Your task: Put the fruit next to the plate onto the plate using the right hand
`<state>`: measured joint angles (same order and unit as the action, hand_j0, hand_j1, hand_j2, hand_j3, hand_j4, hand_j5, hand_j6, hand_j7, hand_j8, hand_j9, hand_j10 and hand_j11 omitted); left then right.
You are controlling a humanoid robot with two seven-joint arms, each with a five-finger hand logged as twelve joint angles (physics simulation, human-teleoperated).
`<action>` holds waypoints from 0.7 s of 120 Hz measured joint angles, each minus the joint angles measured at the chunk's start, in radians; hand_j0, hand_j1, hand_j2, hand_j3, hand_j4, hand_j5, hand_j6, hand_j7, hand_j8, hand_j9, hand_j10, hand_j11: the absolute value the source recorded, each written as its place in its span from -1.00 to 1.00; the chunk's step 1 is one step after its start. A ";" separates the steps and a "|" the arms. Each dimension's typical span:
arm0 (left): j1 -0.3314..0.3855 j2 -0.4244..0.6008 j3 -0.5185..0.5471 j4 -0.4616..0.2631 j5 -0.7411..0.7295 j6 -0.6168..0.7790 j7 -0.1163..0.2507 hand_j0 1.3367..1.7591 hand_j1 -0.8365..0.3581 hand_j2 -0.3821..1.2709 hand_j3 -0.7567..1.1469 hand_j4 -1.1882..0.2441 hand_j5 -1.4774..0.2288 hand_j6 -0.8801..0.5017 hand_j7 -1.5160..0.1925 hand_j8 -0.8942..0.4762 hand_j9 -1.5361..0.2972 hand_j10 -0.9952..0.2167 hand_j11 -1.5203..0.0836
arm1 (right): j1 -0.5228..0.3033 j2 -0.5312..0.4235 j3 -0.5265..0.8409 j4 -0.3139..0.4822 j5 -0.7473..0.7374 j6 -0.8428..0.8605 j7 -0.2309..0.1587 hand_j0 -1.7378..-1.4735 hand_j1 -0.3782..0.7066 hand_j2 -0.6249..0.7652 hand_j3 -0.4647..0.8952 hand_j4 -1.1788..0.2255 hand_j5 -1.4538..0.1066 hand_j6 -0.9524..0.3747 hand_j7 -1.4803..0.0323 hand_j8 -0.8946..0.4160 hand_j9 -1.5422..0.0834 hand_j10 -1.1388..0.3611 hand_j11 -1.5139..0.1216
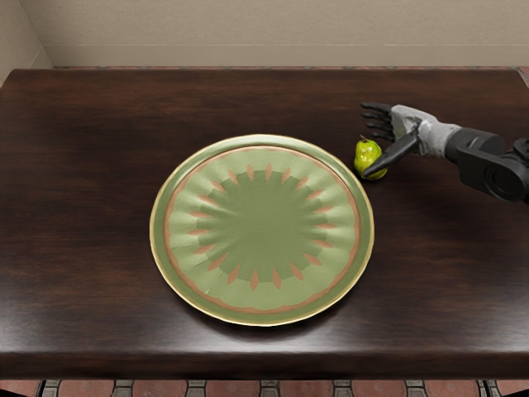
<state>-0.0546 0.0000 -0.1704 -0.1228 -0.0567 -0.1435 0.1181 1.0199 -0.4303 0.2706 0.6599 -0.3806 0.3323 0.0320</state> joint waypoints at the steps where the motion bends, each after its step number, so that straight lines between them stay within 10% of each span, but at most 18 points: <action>1: 0.000 0.000 0.000 0.000 0.000 0.000 0.000 0.52 0.98 -0.54 -0.21 0.66 0.73 0.27 0.77 0.30 0.67 0.64 0.89 | 0.000 0.001 0.000 -0.001 0.000 0.000 0.000 -0.40 -0.84 -0.11 -0.32 0.61 0.78 0.36 0.87 0.29 0.82 0.45 0.77; 84: 0.000 0.000 0.000 0.000 0.000 0.000 0.000 0.52 0.98 -0.54 -0.21 0.66 0.73 0.27 0.77 0.30 0.67 0.64 0.89 | -0.025 0.013 -0.027 -0.038 -0.007 0.001 0.038 -0.40 -0.69 -0.13 -0.32 0.51 0.67 0.26 0.76 0.19 0.71 0.36 0.66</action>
<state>-0.0541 0.0000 -0.1704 -0.1228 -0.0567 -0.1438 0.1181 0.9952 -0.4174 0.2436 0.6217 -0.3875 0.3335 0.0696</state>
